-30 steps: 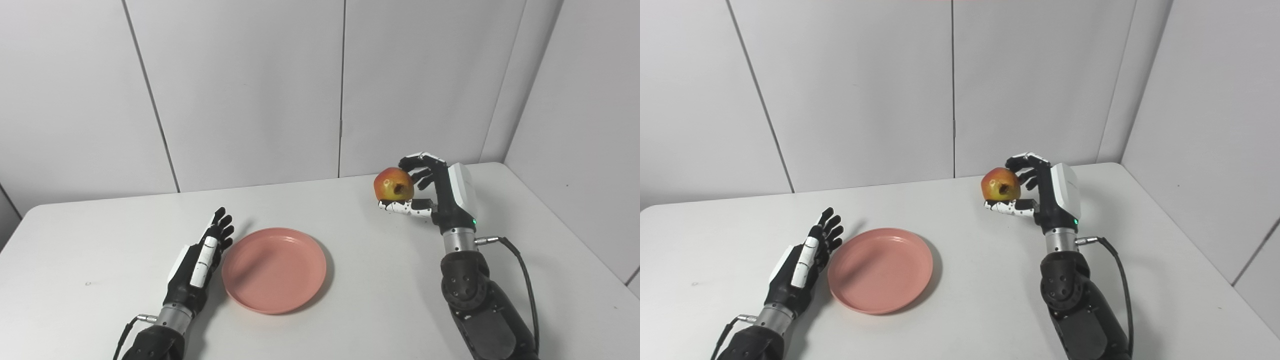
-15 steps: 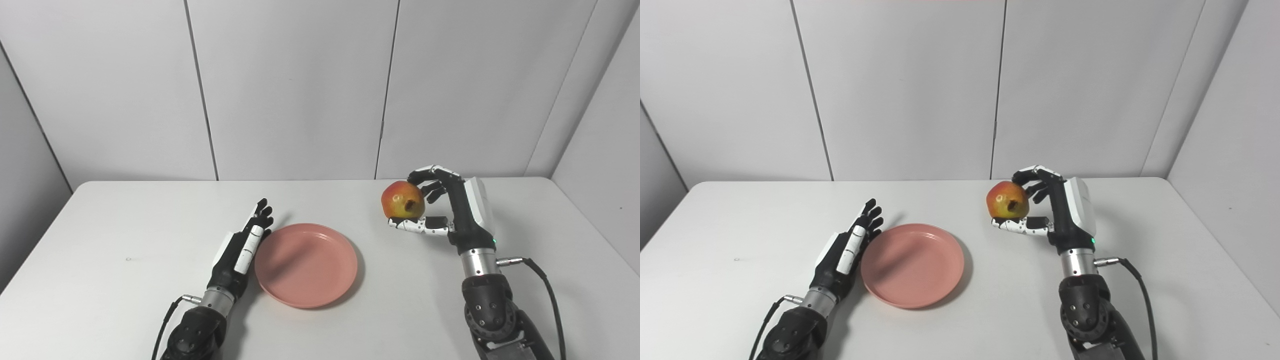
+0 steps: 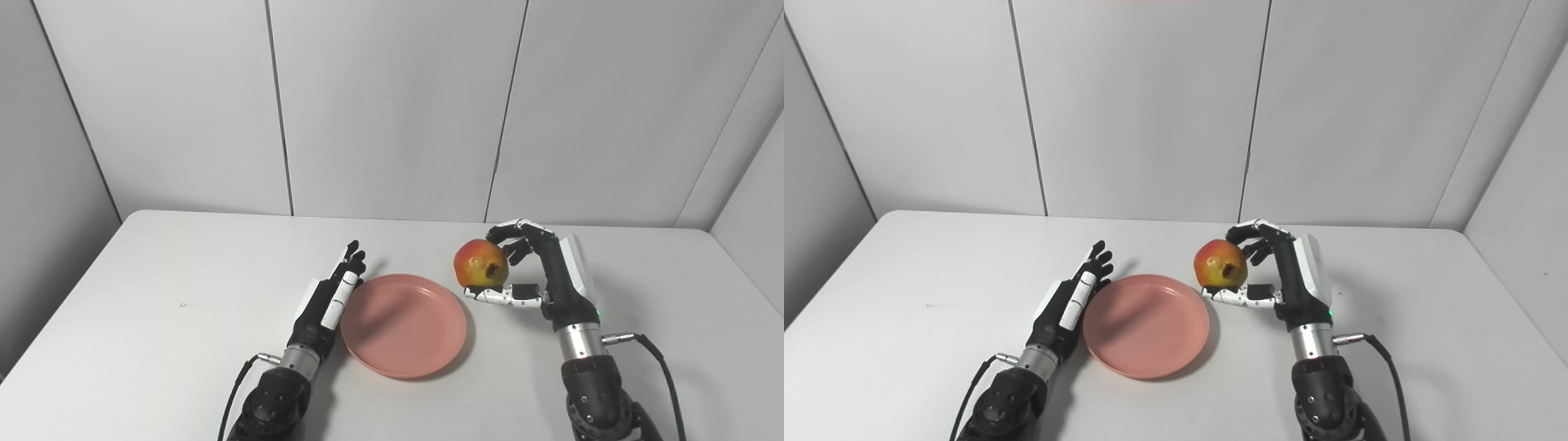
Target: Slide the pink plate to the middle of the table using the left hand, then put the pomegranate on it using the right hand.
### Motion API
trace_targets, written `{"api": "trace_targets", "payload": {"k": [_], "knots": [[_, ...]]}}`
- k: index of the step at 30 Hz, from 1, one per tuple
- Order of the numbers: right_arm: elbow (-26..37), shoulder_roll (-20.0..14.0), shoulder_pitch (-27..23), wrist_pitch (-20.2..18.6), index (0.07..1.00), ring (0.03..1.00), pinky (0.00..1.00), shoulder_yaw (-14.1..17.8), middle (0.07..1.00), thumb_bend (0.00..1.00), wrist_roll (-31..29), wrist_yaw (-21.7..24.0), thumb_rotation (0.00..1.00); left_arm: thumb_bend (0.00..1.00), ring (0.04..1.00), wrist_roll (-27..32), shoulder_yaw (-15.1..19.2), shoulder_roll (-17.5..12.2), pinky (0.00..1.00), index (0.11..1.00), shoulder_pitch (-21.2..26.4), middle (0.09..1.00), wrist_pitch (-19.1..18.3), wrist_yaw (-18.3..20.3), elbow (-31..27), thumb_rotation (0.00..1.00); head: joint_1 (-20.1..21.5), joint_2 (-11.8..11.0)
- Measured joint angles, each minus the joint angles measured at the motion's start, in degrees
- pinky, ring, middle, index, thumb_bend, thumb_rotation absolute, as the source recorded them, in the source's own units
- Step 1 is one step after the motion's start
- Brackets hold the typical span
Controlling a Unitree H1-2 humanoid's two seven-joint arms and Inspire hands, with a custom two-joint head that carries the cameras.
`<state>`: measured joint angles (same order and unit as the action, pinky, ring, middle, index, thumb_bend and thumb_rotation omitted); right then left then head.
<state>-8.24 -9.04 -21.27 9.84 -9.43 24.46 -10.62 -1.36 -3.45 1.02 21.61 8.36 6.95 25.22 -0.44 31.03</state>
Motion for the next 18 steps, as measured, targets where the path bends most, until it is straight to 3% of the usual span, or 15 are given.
{"api": "trace_targets", "payload": {"k": [7, 18], "knots": [[-1.51, 2.44, -0.92, 0.0, 0.548, 0.39, 0.34, -1.71, 0.48, 0.51, 1.12, 1.06, 0.0, 0.65, 0.972, -0.05, 0.04, 0.07, 0.96, 1.0, 0.13, 0.99, 0.0, -0.57, 0.16, 1.0, 0.61, -0.26], [-8.12, 3.95, -3.12, 0.01, 0.544, 0.4, 0.37, -5.9, 0.474, 0.51, 4.78, 1.75, 0.0, 0.64, 0.976, -0.28, -0.01, 0.08, 0.96, 1.0, 0.68, 0.995, 0.06, -2.12, 1.01, 1.0, 1.41, -0.35]]}}
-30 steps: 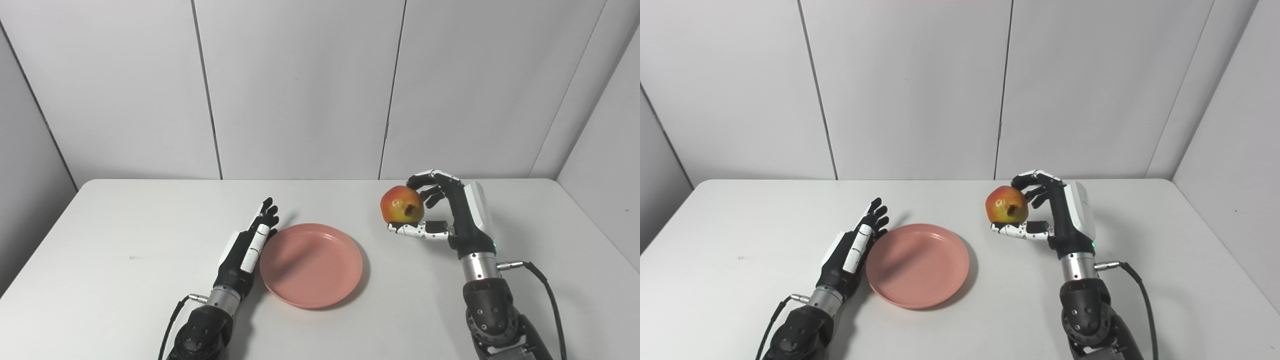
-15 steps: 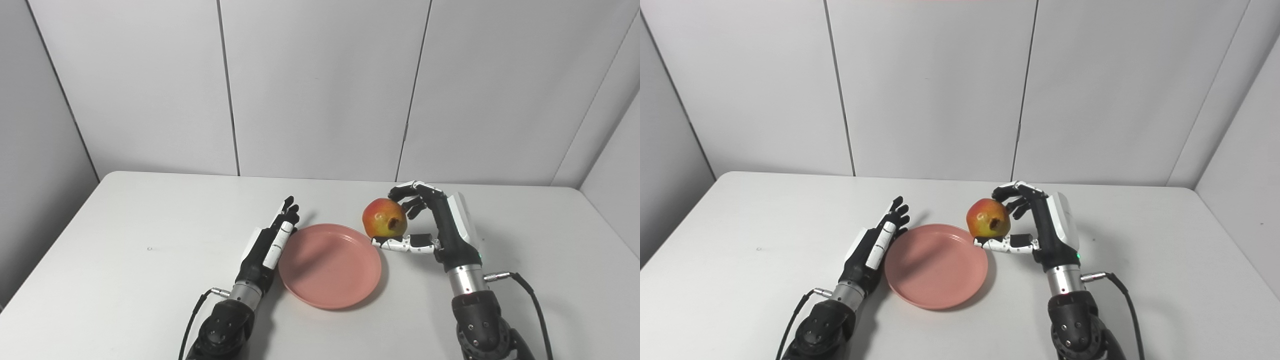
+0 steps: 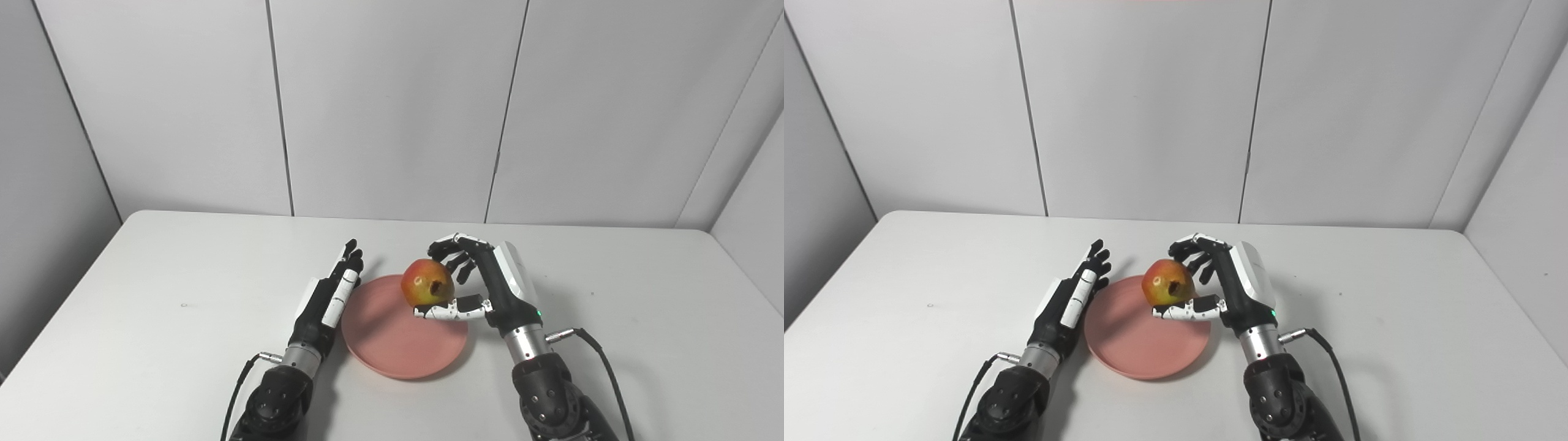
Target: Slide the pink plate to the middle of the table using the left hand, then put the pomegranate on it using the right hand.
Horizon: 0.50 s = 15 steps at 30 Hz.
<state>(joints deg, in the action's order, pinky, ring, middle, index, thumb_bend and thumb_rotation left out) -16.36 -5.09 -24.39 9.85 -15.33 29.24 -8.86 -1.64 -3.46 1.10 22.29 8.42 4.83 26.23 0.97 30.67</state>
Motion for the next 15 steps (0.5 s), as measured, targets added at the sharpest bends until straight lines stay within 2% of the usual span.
{"api": "trace_targets", "payload": {"k": [15], "knots": [[-4.95, -0.05, -0.66, 0.35, 0.545, 0.396, 0.37, -3.01, 0.482, 0.51, 3.61, -0.06, 0.0, 0.64, 0.975, -0.65, 0.08, 0.02, 0.96, 1.0, 0.22, 0.999, 0.25, -0.44, 0.35, 1.0, 0.0, 0.53]]}}
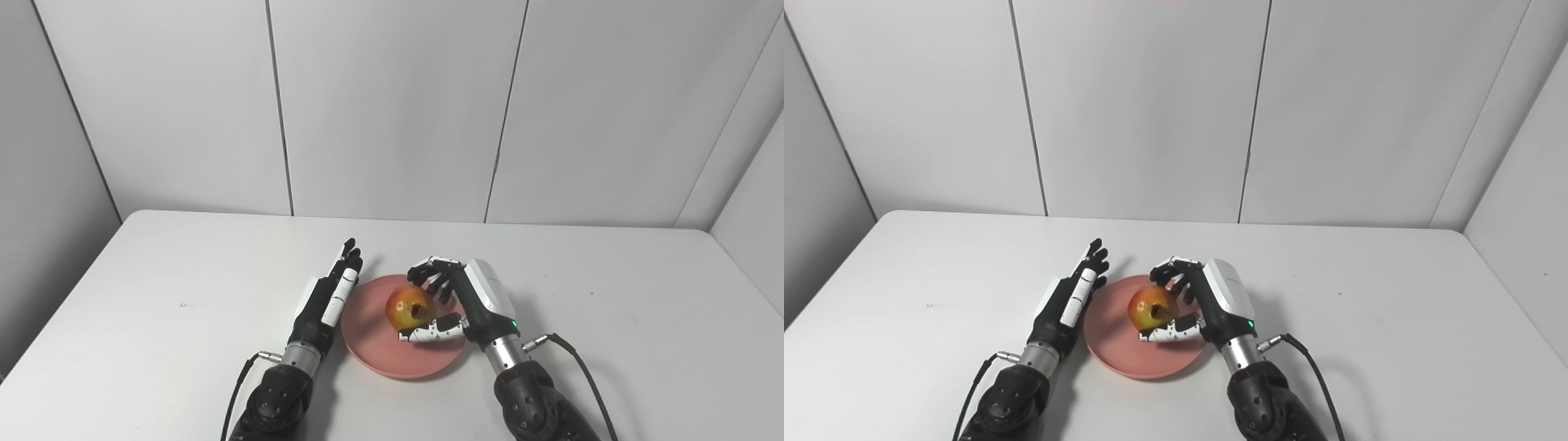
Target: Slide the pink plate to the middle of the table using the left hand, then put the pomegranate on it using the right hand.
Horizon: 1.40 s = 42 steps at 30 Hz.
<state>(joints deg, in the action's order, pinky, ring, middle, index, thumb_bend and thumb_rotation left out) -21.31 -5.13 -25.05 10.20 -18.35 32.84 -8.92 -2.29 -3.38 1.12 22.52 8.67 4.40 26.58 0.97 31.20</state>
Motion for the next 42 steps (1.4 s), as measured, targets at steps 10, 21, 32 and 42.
{"api": "trace_targets", "payload": {"k": [10, 21, 32, 42], "knots": [[-2.3, -0.74, -1.17, 2.52, 0.553, 0.388, 0.35, -1.07, 0.467, 0.51, 0.85, -0.6, 0.0, 0.64, 0.974, 0.01, 0.23, 0.03, 0.95, 1.0, -0.01, 0.996, 0.01, -0.16, 0.0, 1.0, 0.18, 0.26], [-3.0, -1.89, -1.78, 4.72, 0.529, 0.551, 0.51, -2.73, 0.477, 0.52, 1.99, -1.0, 0.0, 0.65, 0.979, 0.02, 0.24, 0.05, 0.96, 1.0, -0.02, 0.998, 0.0, -0.16, -0.05, 1.0, 0.0, 0.26], [-0.75, -2.54, 0.53, 5.44, 0.821, 0.813, 0.71, -3.45, 0.846, 0.68, 1.21, 2.61, 0.41, 0.63, 0.982, 0.01, 0.13, -0.05, 0.96, 1.0, -0.03, 1.0, 0.0, -0.08, -0.17, 1.0, 0.53, 0.18], [3.99, -2.96, 1.41, 6.2, 0.892, 0.879, 0.78, -1.62, 0.914, 0.66, -2.78, 4.86, 0.57, 0.64, 0.984, 0.88, 0.32, -0.08, 0.96, 1.0, -0.05, 0.997, -0.01, 0.46, -0.18, 1.0, 0.79, 0.26]]}}
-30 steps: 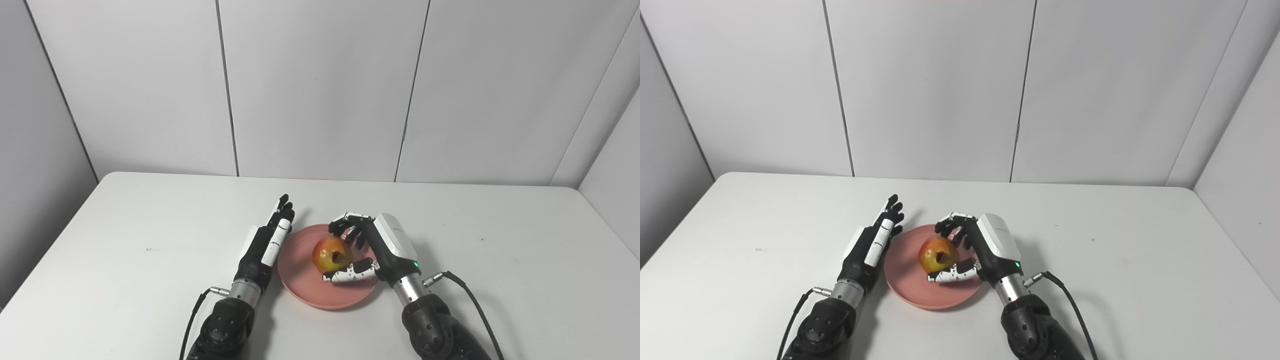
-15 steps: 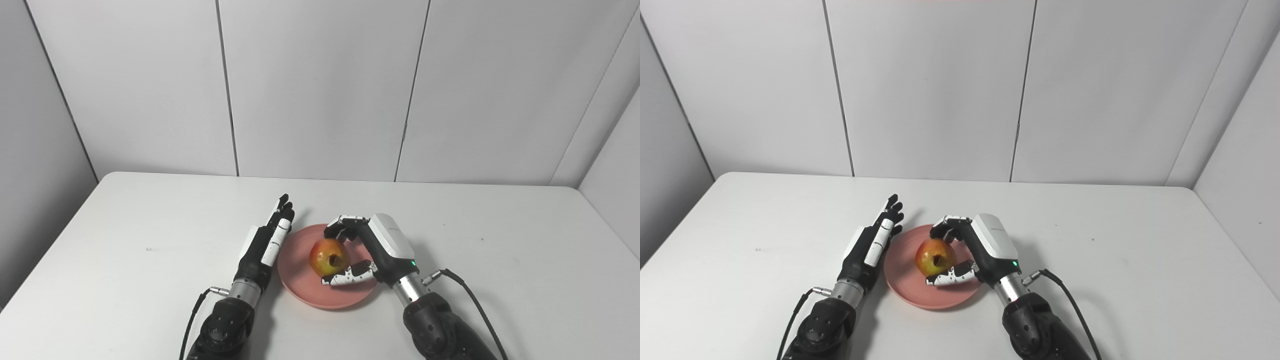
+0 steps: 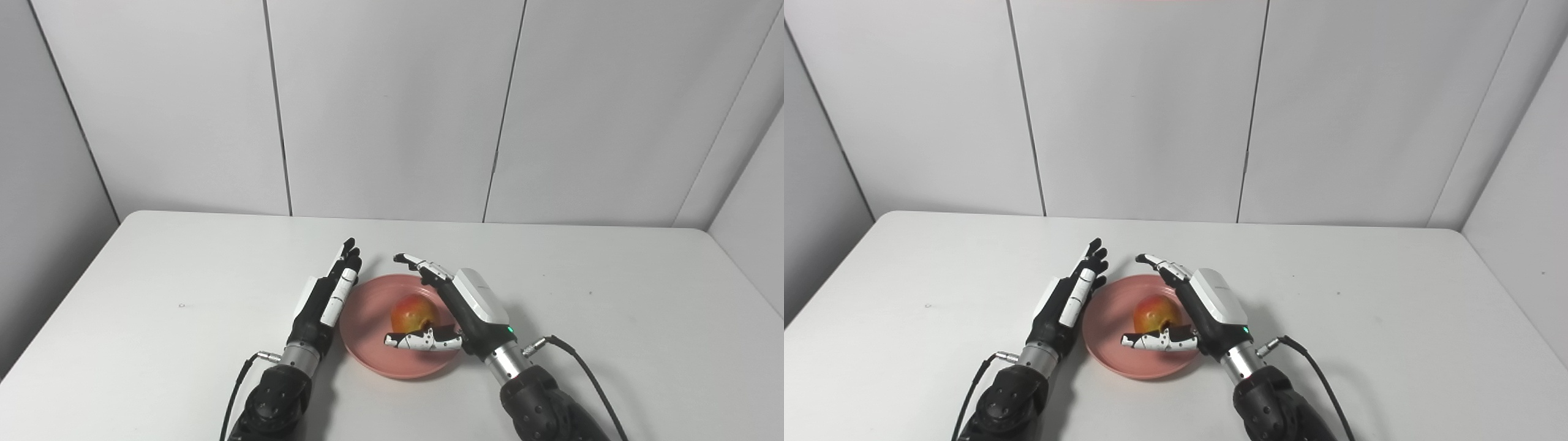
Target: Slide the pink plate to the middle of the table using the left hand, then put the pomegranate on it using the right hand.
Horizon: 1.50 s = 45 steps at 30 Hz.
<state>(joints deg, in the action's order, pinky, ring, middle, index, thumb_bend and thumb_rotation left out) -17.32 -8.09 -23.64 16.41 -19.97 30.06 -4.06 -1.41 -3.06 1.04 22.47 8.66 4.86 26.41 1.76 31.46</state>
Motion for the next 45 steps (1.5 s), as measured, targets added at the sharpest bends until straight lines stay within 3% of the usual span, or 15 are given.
{"api": "trace_targets", "payload": {"k": [4, 8, 11, 14, 18, 27, 36, 45], "knots": [[0.73, 0.01, 1.14, 0.22, 0.921, 0.898, 0.8, 0.82, 0.935, 0.66, -1.35, 0.33, 0.58, 0.64, 0.981, 0.01, 0.03, -0.02, 0.96, 1.0, 0.0, 0.995, 0.0, -0.02, 0.01, 1.0, 0.09, -0.09], [1.66, 0.28, 2.44, 0.66, 0.965, 0.934, 0.84, 2.26, 0.969, 0.66, -3.0, 0.23, 0.67, 0.64, 0.979, 0.07, 0.17, -0.01, 0.96, 1.0, 0.0, 0.997, -0.01, -0.02, 0.01, 1.0, 0.35, -0.26], [2.08, 1.14, 3.37, 0.7, 0.987, 0.953, 0.86, 4.41, 0.992, 0.68, -5.18, -0.02, 0.77, 0.65, 0.978, 0.09, 0.31, -0.02, 0.96, 1.0, -0.01, 0.998, -0.05, -0.02, -0.02, 1.0, 0.44, -0.26], [2.39, 1.93, 4.42, 0.67, 0.992, 0.963, 0.89, 6.28, 1.0, 0.67, -8.13, 0.07, 0.81, 0.65, 0.978, 0.1, 0.46, -0.06, 0.96, 1.0, -0.01, 1.0, -0.04, 0.0, -0.02, 1.0, 0.79, -0.26], [2.52, 2.74, 5.61, -0.13, 1.0, 0.985, 0.95, 8.44, 1.0, 0.62, -12.13, 1.42, 0.98, 0.65, 0.983, 0.1, 0.52, -0.14, 0.96, 1.0, -0.06, 1.0, -0.04, 0.08, -0.11, 1.0, 1.05, -0.18], [1.71, 4.56, 5.87, -3.6, 1.0, 1.0, 0.97, 13.16, 1.0, 0.6, -20.44, 3.2, 1.0, 0.65, 0.983, 0.1, 0.77, -0.42, 0.96, 1.0, -0.53, 0.999, -0.04, 0.34, -0.86, 1.0, 1.49, 0.0], [0.74, 5.88, 6.07, -5.5, 1.0, 1.0, 0.99, 15.63, 1.0, 0.56, -25.43, 3.85, 1.0, 0.66, 0.939, -2.35, 0.96, -1.23, 0.9, 0.971, -1.5, 0.967, -0.55, -2.65, -2.41, 1.0, 2.46, 0.18], [-0.32, 7.12, 6.1, -7.17, 1.0, 1.0, 1.0, 16.82, 1.0, 0.57, -29.09, 3.93, 1.0, 0.65, 0.982, 0.1, 1.63, -2.34, 0.95, 1.0, -1.49, 0.999, -0.03, -1.7, -2.27, 1.0, 2.9, 0.61]]}}
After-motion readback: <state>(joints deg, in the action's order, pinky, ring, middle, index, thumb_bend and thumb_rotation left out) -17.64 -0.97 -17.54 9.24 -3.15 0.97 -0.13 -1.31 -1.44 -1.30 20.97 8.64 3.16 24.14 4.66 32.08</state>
